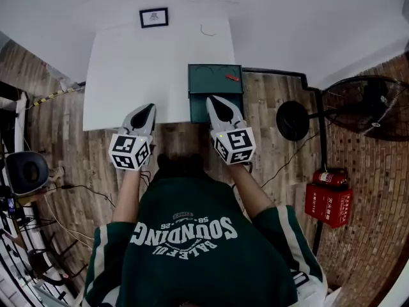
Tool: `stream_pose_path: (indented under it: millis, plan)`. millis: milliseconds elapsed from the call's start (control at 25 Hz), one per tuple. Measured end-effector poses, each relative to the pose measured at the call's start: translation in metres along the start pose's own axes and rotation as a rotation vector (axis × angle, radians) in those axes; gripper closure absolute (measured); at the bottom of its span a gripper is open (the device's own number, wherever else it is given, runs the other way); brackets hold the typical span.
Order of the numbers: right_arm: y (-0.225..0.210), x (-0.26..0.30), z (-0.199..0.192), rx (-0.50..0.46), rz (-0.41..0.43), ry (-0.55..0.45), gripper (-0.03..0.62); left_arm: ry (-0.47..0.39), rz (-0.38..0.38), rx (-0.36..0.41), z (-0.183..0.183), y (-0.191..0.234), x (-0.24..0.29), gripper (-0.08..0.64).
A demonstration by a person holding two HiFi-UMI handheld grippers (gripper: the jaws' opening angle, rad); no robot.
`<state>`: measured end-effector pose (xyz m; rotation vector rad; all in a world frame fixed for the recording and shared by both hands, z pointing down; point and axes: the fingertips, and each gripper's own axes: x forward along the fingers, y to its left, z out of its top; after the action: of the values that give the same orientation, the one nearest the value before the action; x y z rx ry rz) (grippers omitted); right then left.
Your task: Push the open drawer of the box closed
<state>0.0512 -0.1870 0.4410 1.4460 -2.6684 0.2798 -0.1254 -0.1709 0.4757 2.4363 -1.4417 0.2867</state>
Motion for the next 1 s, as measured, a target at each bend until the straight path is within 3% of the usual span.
stream_pose_path:
  millis: [320,1000]
  plan:
    - [-0.025,0.006,-0.023,0.036,-0.053,0.045,0.591,0.037,-0.032,-0.006,-0.002,0.005,0.032,0.508]
    - [-0.044,-0.045,-0.151,0.176,-0.135,0.286,0.591,0.166,-0.113,-0.035,-0.052,-0.020,0.070,0.508]
